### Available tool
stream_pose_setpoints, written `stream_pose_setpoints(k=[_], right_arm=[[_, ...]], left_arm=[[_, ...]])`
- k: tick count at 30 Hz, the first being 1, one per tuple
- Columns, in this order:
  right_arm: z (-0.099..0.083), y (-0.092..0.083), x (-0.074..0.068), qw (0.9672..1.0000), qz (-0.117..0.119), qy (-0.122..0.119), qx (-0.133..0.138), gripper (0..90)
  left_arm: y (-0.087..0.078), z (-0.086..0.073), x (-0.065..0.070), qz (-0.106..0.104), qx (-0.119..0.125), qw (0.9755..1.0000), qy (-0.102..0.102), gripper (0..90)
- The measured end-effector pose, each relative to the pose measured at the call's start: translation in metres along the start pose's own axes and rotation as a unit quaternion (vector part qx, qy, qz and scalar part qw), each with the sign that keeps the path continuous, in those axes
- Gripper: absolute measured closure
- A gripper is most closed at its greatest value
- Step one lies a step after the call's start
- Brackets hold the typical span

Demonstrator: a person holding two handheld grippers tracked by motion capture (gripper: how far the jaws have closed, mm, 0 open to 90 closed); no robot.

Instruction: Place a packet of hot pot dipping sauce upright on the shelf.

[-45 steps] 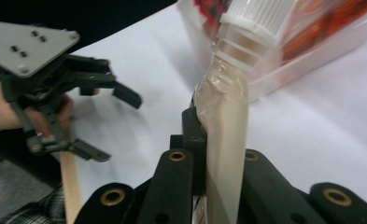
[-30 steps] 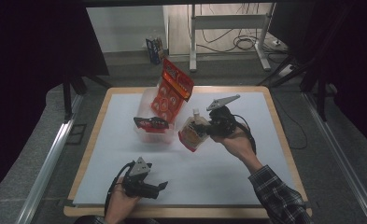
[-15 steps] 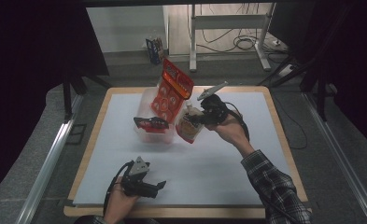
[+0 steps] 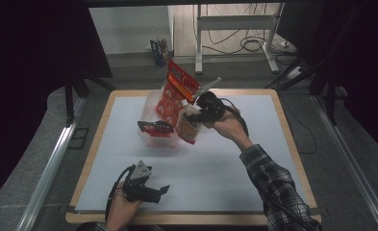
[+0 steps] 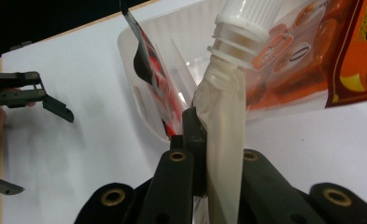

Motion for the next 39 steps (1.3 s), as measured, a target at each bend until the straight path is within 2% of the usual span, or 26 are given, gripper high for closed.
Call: stream_pose_setpoints(k=[7,20,39], right_arm=[[0.010,0.006,0.001,1.0000,0.002,-0.010,-0.002,87.8],[0.028,0.021,-0.005,0.9997,0.006,-0.025,0.001,87.8],[0.042,0.035,-0.010,0.9996,0.012,-0.023,0.013,87.8]], left_arm=[[0.000,0.000,0.000,0.001,-0.002,1.0000,0.000,4.4],[0.000,-0.001,-0.002,0.002,-0.006,1.0000,0.001,4.4],[0.000,-0.002,-0.002,0.002,-0.006,1.0000,0.001,4.4]])
Point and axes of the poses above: each handheld gripper's, and its own axes: y roughly forward along the jaws, z roughly out of its top, x roughly to its right, the point moved 7 cm from there along y, roughly forward along the jaws, and after that the axes turned 7 degrees about -y, right-handed, at the moved point
